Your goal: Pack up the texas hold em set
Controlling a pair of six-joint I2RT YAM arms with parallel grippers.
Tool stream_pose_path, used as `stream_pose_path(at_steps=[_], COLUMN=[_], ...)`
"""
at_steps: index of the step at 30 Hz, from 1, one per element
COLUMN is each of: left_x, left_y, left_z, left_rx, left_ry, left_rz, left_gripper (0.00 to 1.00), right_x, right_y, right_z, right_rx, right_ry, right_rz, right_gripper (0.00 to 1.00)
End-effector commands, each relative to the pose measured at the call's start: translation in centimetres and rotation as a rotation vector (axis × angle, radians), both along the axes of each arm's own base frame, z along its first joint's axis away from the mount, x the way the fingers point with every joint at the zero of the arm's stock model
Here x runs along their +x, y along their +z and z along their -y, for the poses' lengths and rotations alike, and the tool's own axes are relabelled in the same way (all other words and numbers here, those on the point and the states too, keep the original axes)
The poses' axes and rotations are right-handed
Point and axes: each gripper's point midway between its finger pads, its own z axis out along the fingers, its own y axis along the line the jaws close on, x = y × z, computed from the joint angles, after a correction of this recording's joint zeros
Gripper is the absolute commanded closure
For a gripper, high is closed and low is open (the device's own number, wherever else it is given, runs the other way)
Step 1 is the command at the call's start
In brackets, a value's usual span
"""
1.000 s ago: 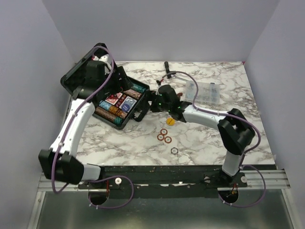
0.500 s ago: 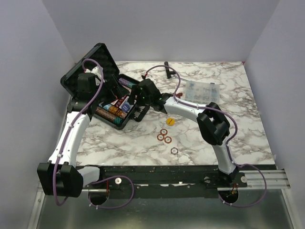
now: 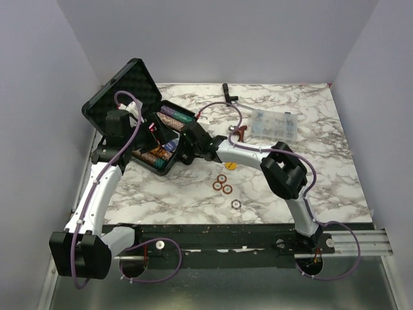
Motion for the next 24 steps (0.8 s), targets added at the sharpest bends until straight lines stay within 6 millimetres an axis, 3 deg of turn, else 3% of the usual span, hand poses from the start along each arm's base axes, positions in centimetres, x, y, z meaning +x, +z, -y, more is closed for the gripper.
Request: stream_pose_path(at_steps=[1,9,18,24], left_x=[-0.2,-0.3,0.1,0.6], left_y=[-0.7,-0.3,0.2,-1.1], left_z=[0.3,0.1,-0.5,-1.2], left_rx=[-0.009,0.013,0.074,0.143], left_ry=[-0.034,-0.034,-0.036,-0.045], left_rz=[-0.004,0.012,0.017,-0.035], left_gripper=[0.03,0.03,0.03,0.03], right_x=[-0.5,-0.5,-3.4,-5.6], right_y=[-2.9,-5.8,-7.7,-8.5], right_z=[-0.4,0.5,2.2,4.7], right_rx=[-0.062,-0.215,-0.317,-0.325], right_ry=[-0.046,-0.116,-0.078,-0.086], right_rz=[-0.01,0.002,-0.026,-0.058], right_gripper=[0.34,0.38,0.6,0.72])
